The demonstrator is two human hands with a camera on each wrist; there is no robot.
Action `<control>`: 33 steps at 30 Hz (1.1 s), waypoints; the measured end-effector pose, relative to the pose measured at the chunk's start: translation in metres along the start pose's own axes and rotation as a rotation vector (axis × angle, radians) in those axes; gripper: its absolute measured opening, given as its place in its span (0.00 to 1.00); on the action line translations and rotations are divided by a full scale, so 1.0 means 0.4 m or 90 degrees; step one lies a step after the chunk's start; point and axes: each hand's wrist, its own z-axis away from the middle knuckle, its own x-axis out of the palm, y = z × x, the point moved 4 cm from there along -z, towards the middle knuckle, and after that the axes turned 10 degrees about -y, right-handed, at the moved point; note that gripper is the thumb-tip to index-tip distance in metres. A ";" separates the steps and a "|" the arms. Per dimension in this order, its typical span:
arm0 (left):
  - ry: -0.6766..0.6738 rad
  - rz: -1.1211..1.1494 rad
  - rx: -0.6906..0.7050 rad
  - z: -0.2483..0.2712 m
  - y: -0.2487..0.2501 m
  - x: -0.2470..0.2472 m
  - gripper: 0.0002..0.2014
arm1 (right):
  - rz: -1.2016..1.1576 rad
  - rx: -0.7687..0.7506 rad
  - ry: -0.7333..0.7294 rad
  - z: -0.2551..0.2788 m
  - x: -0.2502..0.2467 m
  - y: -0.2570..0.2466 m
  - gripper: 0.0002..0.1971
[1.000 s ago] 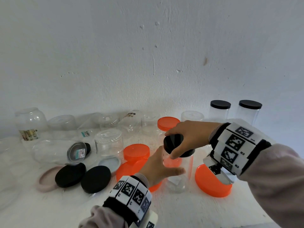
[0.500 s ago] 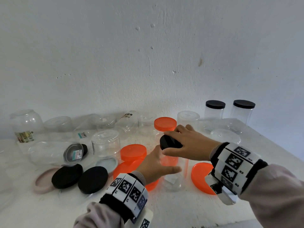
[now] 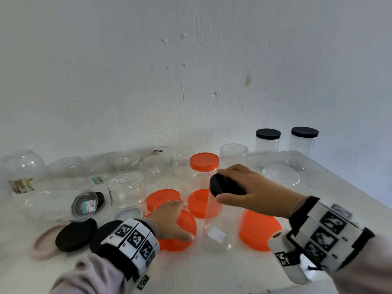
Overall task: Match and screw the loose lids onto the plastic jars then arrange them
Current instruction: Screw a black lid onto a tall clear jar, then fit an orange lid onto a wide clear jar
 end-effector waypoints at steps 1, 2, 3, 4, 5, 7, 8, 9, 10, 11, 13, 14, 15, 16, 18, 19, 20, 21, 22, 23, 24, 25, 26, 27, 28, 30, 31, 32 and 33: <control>-0.027 -0.027 -0.023 0.000 -0.008 0.008 0.51 | -0.016 -0.008 0.044 0.025 -0.031 0.010 0.37; -0.050 -0.047 -0.038 -0.003 -0.012 0.014 0.52 | -0.035 -0.017 0.098 0.052 -0.068 0.023 0.33; -0.069 -0.064 -0.048 -0.002 -0.015 0.020 0.52 | -0.058 -0.019 0.156 0.081 -0.107 0.040 0.30; -0.084 -0.076 -0.054 -0.003 -0.017 0.024 0.53 | -0.083 -0.014 0.214 0.110 -0.149 0.063 0.28; -0.093 -0.080 -0.061 -0.005 -0.017 0.026 0.53 | -0.108 -0.001 0.272 0.139 -0.194 0.096 0.27; -0.101 -0.079 -0.068 -0.007 -0.017 0.032 0.54 | -0.124 0.047 0.380 0.189 -0.281 0.182 0.29; -0.100 -0.085 -0.068 -0.006 -0.017 0.034 0.54 | -0.096 0.085 0.425 0.208 -0.318 0.233 0.33; -0.095 -0.094 -0.069 -0.005 -0.016 0.036 0.53 | -0.058 0.133 0.460 0.223 -0.353 0.285 0.37; -0.089 -0.102 -0.070 -0.007 -0.013 0.036 0.53 | -0.030 0.177 0.487 0.234 -0.384 0.337 0.40; -0.084 -0.105 -0.072 -0.007 -0.013 0.036 0.53 | -0.019 0.217 0.504 0.239 -0.405 0.386 0.43; -0.084 -0.103 -0.078 -0.005 -0.011 0.034 0.53 | -0.003 0.284 0.501 0.232 -0.422 0.473 0.44; -0.086 -0.100 -0.082 -0.004 -0.010 0.034 0.53 | 0.012 0.309 0.480 0.218 -0.417 0.511 0.42; -0.089 -0.096 -0.087 -0.003 -0.009 0.033 0.53 | 0.023 0.330 0.450 0.202 -0.407 0.545 0.39; -0.091 -0.089 -0.091 -0.001 -0.009 0.032 0.53 | 0.028 0.342 0.419 0.184 -0.393 0.573 0.35; -0.091 -0.070 -0.100 0.001 -0.009 0.031 0.54 | 0.015 0.362 0.373 0.149 -0.364 0.618 0.30; -0.089 -0.057 -0.103 0.002 -0.009 0.030 0.54 | 0.002 0.371 0.357 0.133 -0.350 0.635 0.30; -0.088 -0.044 -0.107 0.002 -0.009 0.030 0.55 | -0.003 0.380 0.337 0.118 -0.339 0.652 0.31; -0.085 -0.032 -0.108 0.004 -0.010 0.029 0.55 | -0.002 0.388 0.316 0.105 -0.330 0.665 0.32; -0.080 -0.021 -0.109 0.005 -0.010 0.029 0.56 | 0.001 0.396 0.297 0.092 -0.324 0.677 0.31; -0.075 -0.010 -0.110 0.007 -0.011 0.028 0.56 | 0.001 0.404 0.286 0.081 -0.321 0.687 0.31; -0.070 0.002 -0.113 0.009 -0.011 0.028 0.57 | 0.000 0.411 0.279 0.072 -0.322 0.694 0.30; -0.068 0.015 -0.118 0.011 -0.011 0.029 0.57 | 0.001 0.414 0.275 0.063 -0.325 0.698 0.29; -0.065 0.028 -0.121 0.013 -0.011 0.029 0.58 | 0.005 0.417 0.271 0.056 -0.329 0.699 0.28; -0.062 0.041 -0.124 0.015 -0.011 0.030 0.58 | 0.011 0.420 0.264 0.049 -0.334 0.699 0.26; -0.058 0.053 -0.124 0.018 -0.009 0.030 0.59 | 0.021 0.428 0.255 0.044 -0.339 0.697 0.25; -0.045 0.073 -0.123 0.022 -0.003 0.028 0.59 | 0.050 0.454 0.232 0.037 -0.346 0.694 0.24; -0.039 0.083 -0.122 0.024 0.001 0.026 0.59 | 0.069 0.472 0.221 0.035 -0.349 0.694 0.24; -0.033 0.095 -0.121 0.026 0.005 0.024 0.59 | 0.089 0.495 0.208 0.033 -0.350 0.693 0.24; -0.028 0.107 -0.120 0.028 0.010 0.022 0.59 | 0.109 0.519 0.193 0.034 -0.350 0.692 0.24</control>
